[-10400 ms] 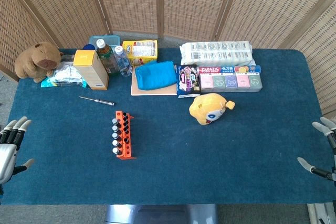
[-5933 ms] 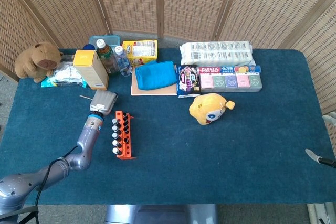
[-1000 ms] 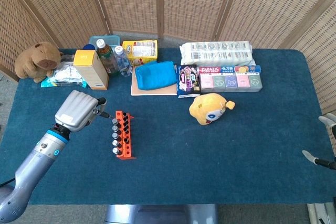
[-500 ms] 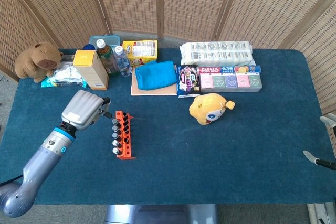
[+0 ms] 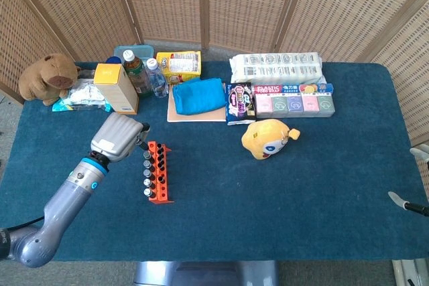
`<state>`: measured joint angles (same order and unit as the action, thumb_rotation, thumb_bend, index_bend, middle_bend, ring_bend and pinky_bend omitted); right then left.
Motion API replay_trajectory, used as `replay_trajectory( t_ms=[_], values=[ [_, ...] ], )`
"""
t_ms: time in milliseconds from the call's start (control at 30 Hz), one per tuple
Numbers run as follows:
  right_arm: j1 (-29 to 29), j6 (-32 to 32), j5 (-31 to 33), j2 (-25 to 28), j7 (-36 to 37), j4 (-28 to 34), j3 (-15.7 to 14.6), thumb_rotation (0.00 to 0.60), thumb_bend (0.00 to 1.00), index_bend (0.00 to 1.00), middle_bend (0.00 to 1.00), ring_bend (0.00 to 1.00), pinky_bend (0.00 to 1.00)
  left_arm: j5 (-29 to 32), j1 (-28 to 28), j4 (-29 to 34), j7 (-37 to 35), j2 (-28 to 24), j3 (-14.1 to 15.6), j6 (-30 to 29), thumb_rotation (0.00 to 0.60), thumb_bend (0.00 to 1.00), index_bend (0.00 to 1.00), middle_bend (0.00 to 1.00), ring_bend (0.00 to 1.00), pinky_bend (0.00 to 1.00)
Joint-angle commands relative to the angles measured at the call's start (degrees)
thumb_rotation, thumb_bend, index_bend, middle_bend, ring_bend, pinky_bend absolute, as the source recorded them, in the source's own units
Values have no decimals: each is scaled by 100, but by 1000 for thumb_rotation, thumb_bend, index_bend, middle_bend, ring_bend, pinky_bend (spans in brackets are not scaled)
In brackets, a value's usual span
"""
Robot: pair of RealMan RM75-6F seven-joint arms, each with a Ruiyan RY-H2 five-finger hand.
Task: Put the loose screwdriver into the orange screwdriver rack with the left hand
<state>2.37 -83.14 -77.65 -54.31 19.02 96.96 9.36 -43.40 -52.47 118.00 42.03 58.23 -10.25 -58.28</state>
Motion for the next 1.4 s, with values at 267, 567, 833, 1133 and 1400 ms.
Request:
replay_trajectory(
  t_ms=[267,567,833,1133,1400],
  values=[
    [9,31,20,4,7,-8,0,600,46,175,114,80,185,705,-508,-79,387,149,79,54,600,337,560,1000,1000,1000],
    [4,29,41,14,22,-5,10,600,47,175,114,80,186,1072,-788,-30,612,176,192,32,600,336,561,1000,1000,1000],
    [-2,33,61,32,57,-4,20,600,48,175,114,80,186,1292,-958,-42,754,268,315,-41,600,337,560,1000,1000,1000],
    [-14,20,58,49,89,2,24,600,47,175,114,80,190,1370,-1025,-62,726,332,425,-142,600,337,560,1000,1000,1000],
    [-22,15,53,64,101,21,21,600,47,175,114,79,191,1432,-1101,-163,745,454,549,-150,600,337,560,1000,1000,1000]
  ],
)
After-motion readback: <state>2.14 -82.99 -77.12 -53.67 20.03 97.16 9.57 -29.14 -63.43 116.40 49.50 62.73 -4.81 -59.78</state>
